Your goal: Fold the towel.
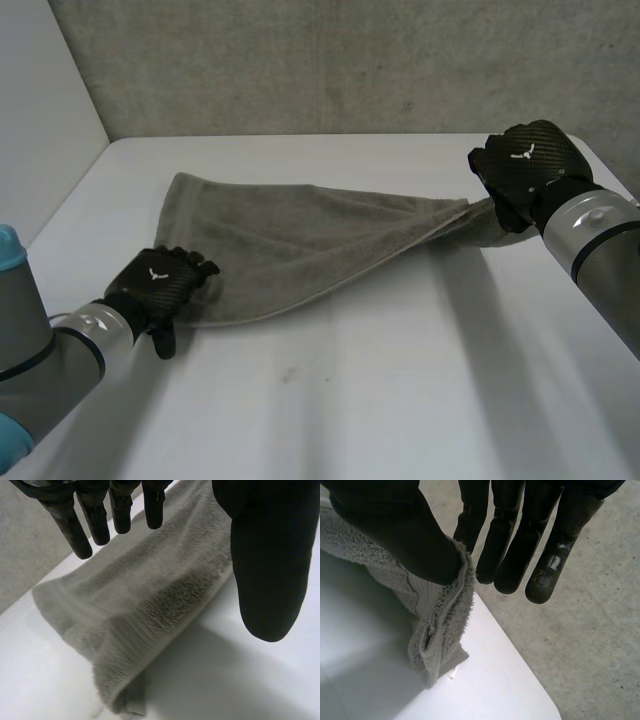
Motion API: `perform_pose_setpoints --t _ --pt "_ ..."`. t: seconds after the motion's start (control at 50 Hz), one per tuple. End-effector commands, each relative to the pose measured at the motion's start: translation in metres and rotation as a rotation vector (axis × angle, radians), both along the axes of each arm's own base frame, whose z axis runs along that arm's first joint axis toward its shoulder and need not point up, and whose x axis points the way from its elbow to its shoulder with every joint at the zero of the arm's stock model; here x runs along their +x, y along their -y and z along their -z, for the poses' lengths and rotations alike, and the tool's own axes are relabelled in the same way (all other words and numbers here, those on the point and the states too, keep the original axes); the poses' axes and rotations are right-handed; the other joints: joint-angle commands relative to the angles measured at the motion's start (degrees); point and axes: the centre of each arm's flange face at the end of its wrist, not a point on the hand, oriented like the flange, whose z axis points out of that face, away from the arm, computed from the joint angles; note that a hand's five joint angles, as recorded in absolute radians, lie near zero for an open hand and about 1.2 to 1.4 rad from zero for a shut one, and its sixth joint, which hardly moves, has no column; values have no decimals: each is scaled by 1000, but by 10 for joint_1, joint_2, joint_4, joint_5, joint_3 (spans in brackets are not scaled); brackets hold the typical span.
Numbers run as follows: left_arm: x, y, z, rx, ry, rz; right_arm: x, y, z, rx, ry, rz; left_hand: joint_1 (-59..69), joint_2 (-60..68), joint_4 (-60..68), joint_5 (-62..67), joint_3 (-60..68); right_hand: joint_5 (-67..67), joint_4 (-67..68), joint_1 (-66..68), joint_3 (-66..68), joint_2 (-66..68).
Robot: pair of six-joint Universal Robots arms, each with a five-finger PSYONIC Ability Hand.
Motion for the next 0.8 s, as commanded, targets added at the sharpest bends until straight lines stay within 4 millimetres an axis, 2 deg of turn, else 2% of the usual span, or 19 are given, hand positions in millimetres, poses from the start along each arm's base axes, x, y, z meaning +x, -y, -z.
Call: perform_pose_setpoints --t 0.02,0.2,0.3,0.52,0.66,0.8 --pt "-2 4 18 21 7 -5 -1 3 -5 4 37 8 74 77 77 73 76 128 116 245 119 123" --pt "2 26 31 -67 9 -66 -2 4 -5 8 41 14 220 223 223 219 222 128 116 245 119 123" --pt "3 33 37 -79 12 -76 -8 9 -4 9 41 36 261 263 264 260 263 128 116 245 119 123" --pt "5 52 39 -141 -1 -93 -19 16 1 23 34 71 362 364 364 361 364 128 116 245 119 123" --pt "15 60 37 -156 0 -128 -26 21 3 30 32 98 379 381 381 378 381 128 116 245 119 123" --pt "26 64 23 -190 -10 -167 -27 21 7 43 27 101 432 435 435 432 435 128 116 245 119 123"
